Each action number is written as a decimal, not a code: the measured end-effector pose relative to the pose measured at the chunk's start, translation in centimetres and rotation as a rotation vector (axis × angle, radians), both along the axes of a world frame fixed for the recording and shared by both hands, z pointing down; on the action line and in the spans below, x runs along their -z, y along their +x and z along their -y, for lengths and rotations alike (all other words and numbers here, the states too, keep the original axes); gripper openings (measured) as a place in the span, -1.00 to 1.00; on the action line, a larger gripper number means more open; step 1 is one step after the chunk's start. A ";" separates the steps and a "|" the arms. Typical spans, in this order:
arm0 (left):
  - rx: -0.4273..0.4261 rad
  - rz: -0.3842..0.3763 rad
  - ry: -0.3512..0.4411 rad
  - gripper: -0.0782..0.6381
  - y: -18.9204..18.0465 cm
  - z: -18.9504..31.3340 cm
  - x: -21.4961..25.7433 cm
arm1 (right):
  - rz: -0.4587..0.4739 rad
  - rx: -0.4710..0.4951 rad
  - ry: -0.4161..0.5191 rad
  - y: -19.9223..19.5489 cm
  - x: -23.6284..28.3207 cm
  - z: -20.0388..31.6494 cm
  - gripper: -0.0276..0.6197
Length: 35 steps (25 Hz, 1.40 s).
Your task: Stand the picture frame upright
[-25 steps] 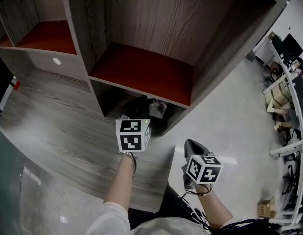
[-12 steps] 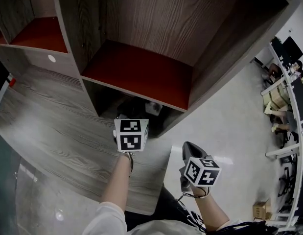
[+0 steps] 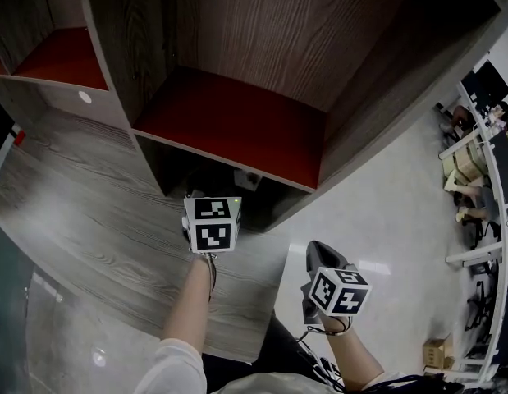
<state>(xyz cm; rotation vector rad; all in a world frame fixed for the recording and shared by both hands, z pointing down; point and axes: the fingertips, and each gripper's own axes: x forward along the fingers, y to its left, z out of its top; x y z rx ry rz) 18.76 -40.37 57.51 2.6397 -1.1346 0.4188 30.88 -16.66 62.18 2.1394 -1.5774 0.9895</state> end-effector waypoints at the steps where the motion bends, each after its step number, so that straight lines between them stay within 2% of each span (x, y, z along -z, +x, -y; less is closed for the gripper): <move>1: 0.009 0.000 0.001 -0.61 -0.1 0.1 0.0 | -0.001 0.002 -0.002 -0.1 0.0 -0.1 -0.82; 7: 0.003 0.009 0.010 -0.61 -0.7 0.9 0.0 | -0.017 0.005 -0.017 0.2 0.2 -0.3 -0.82; 15: -0.057 -0.025 -0.049 -0.60 -0.8 0.8 -0.1 | 0.004 0.005 -0.045 -0.9 -0.4 -0.8 -0.82; 28: -0.063 -0.059 -0.066 -0.60 -1.1 -0.2 0.3 | 0.026 -0.011 -0.035 -1.5 -1.6 -2.4 -0.82; 35: -0.050 -0.080 -0.118 -0.52 -3.6 -2.3 1.4 | 0.018 0.016 -0.048 -3.0 0.1 -2.5 -0.82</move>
